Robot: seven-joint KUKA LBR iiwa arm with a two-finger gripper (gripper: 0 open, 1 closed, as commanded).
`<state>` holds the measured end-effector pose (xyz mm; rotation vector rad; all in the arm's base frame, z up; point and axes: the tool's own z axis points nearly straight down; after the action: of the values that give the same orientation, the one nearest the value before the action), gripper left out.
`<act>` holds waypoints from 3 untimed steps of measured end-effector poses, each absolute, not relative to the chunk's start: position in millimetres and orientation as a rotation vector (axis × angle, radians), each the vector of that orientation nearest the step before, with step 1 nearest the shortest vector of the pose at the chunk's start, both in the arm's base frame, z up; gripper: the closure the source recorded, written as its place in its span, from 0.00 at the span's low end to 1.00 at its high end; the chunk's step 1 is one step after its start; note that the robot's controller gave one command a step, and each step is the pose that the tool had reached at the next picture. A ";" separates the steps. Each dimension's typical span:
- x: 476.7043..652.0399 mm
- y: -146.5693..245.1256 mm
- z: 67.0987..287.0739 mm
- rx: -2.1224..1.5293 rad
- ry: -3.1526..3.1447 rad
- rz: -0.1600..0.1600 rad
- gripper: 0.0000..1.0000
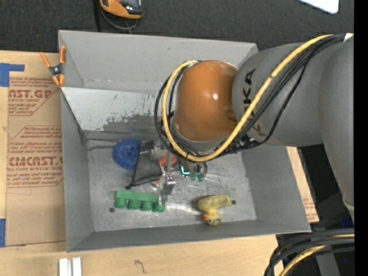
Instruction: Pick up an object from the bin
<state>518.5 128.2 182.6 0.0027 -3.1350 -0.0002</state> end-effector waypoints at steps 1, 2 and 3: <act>520.5 127.6 186.3 0.001 -3.142 -0.002 0.00; 507.2 132.8 117.1 -0.034 -3.146 -0.003 0.00; 495.9 137.5 91.8 -0.070 -3.136 0.000 0.00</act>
Offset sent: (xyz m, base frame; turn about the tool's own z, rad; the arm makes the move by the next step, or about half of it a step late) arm -0.0214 0.0070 -0.1126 0.0383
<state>495.9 137.5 91.8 -0.0704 -3.1358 0.0001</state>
